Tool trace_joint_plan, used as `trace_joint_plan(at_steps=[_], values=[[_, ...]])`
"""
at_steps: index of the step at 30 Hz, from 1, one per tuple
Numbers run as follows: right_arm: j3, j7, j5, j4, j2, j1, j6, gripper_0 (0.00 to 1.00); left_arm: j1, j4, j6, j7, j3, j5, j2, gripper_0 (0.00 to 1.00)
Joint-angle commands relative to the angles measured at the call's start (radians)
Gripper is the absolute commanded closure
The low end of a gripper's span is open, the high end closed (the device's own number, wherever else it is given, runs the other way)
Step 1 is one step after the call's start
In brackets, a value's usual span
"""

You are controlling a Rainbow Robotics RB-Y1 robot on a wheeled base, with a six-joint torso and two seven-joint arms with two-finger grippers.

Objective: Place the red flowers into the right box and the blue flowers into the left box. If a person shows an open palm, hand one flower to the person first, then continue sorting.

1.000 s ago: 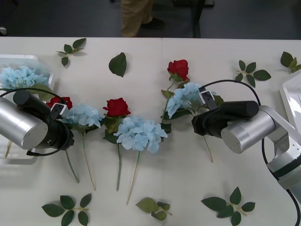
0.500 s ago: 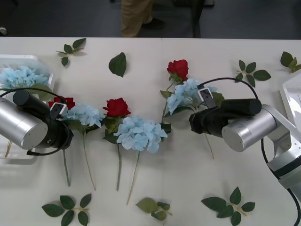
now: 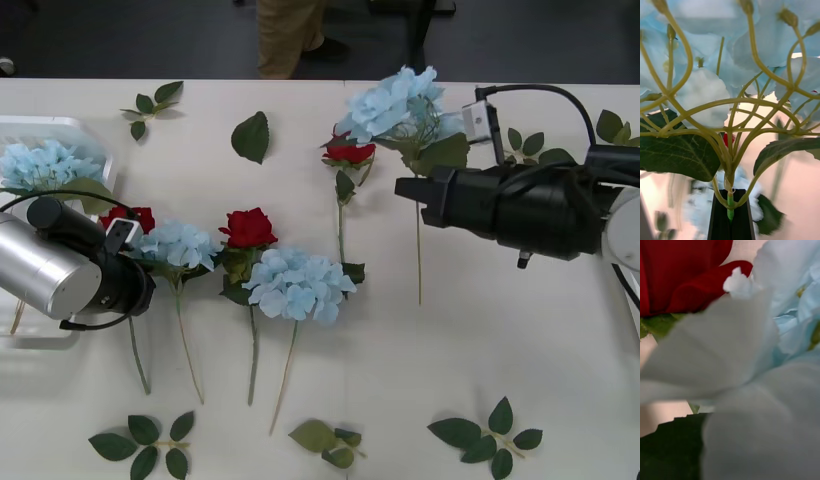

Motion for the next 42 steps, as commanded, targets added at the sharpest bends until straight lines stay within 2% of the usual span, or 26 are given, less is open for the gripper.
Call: trace_joint_plan(at_steps=[1, 7, 8, 9, 11, 16, 20, 23, 28, 35, 42], values=[[-0.079, 0.094, -0.214, -0.034, 0.027, 0.009, 0.012, 1.00, -0.034, 0.015, -0.027, -0.033, -0.021, -0.010, -0.012, 0.17], [-0.071, 0.141, -0.406, -0.034, 0.069, -0.001, -0.020, 1.00, -0.036, 0.016, -0.027, -0.034, -0.021, -0.010, -0.013, 0.17], [-0.059, 0.140, -0.432, -0.034, 0.078, -0.008, -0.034, 1.00, -0.034, 0.016, -0.027, -0.034, -0.021, -0.010, -0.012, 0.32], [-0.046, 0.140, -0.446, -0.036, 0.082, -0.013, -0.045, 1.00, -0.036, 0.016, -0.027, -0.034, -0.021, -0.010, -0.012, 0.51], [-0.011, 0.141, -0.466, -0.036, 0.087, -0.022, -0.083, 1.00, -0.036, 0.016, -0.027, -0.034, -0.019, -0.010, -0.013, 1.00], [0.118, 0.152, -0.469, -0.040, 0.087, -0.054, -0.229, 1.00, -0.036, 0.016, -0.029, -0.034, -0.021, -0.008, -0.012, 1.00], [0.165, 0.158, -0.452, -0.039, 0.087, -0.060, -0.288, 1.00, -0.041, 0.015, -0.027, -0.034, -0.018, -0.007, -0.012, 1.00], [0.170, 0.160, -0.452, -0.039, 0.085, -0.060, -0.291, 1.00, -0.047, -0.001, -0.006, -0.039, 0.001, 0.000, -0.007, 1.00], [0.170, 0.161, -0.456, -0.039, 0.084, -0.060, -0.287, 1.00, -0.053, -0.073, 0.131, -0.053, 0.071, 0.015, -0.006, 1.00], [0.170, 0.166, -0.456, -0.039, 0.082, -0.060, -0.288, 1.00, -0.053, -0.162, 0.255, -0.076, 0.168, 0.044, -0.006, 1.00], [0.161, 0.169, -0.417, -0.039, 0.062, -0.059, -0.287, 1.00, -0.053, -0.275, 0.352, -0.189, 0.386, 0.174, -0.027, 1.00]])
